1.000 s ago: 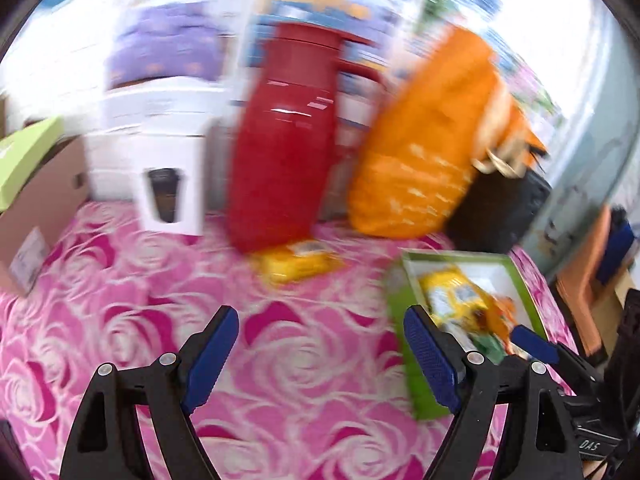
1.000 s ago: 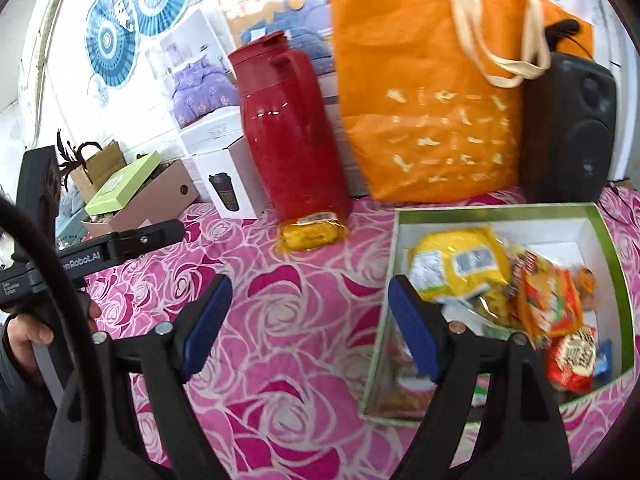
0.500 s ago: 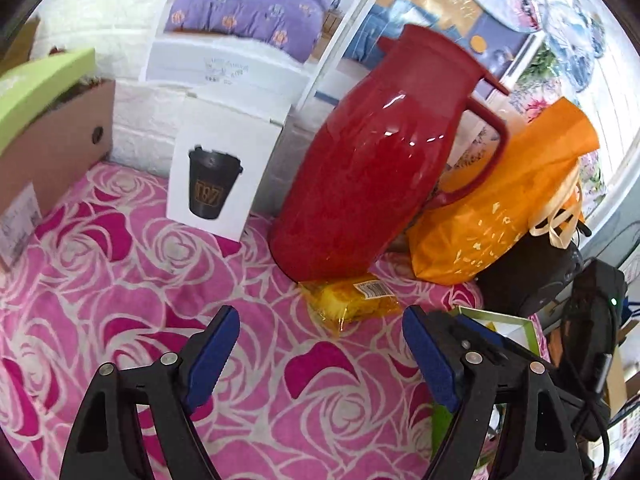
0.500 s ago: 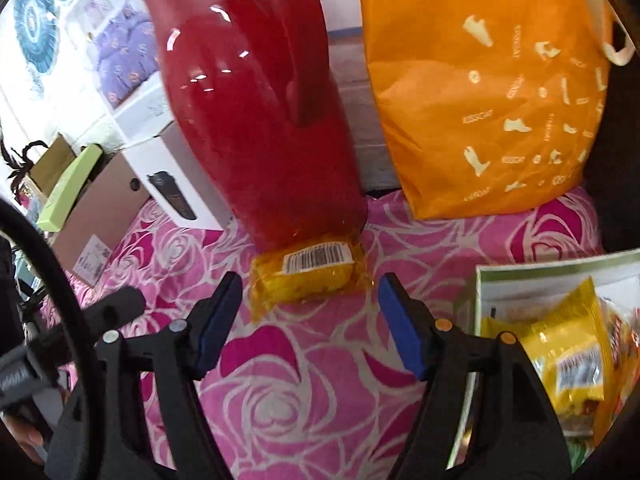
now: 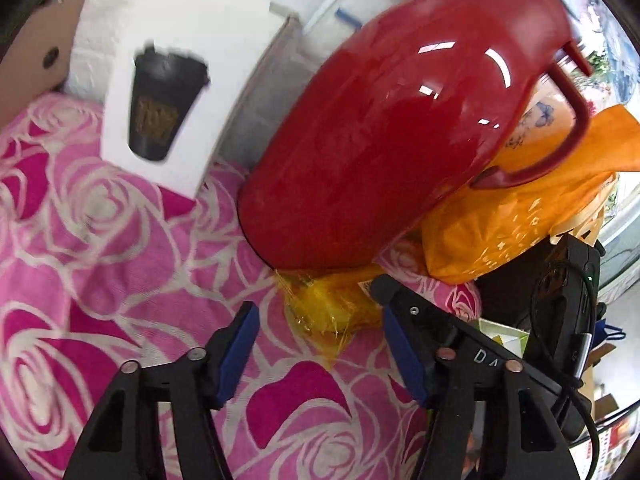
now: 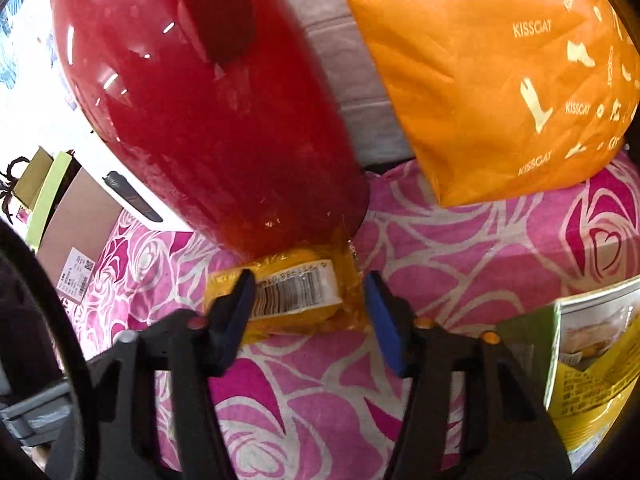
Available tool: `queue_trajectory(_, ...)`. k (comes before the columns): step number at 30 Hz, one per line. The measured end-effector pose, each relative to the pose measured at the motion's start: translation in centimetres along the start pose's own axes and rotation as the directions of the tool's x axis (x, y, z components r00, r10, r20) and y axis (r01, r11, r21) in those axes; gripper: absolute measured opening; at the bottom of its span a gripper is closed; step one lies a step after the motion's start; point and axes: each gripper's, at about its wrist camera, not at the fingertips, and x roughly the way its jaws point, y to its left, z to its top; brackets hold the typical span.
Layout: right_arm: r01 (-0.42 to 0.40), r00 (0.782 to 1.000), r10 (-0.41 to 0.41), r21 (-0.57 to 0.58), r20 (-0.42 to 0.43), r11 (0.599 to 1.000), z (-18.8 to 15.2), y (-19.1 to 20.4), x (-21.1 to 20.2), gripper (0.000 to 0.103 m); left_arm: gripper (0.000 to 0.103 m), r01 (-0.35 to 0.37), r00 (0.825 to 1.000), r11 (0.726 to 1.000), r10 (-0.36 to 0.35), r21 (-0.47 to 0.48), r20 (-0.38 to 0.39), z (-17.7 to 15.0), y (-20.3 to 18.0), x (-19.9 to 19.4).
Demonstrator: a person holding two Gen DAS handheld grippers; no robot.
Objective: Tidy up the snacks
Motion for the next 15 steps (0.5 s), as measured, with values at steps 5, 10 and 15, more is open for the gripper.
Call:
queue_trajectory(5,-0.015,1.0,0.015,-0.056,-0.004,0.998,-1.1,0.9,-1.0,0.015,0.037,0.016,0.998,1.0,-0.016,-0.014,-0.054,-0.6,0.7,1.9)
queue_trajectory(10,-0.02,1.0,0.02,-0.081,0.003,0.997,-2.4,1.8,-2.3,0.014,0.029,-0.006,0.998,1.0,0.007,0.01,-0.065,-1.4,0.6,2.3)
queue_trajectory(15,-0.065,0.997,0.07,-0.138,0.032,0.988,-5.5,3.4,-5.6,0.014,0.02,-0.015,0.998,0.998,0.019,0.056,-0.066,-2.9,0.3,0.4)
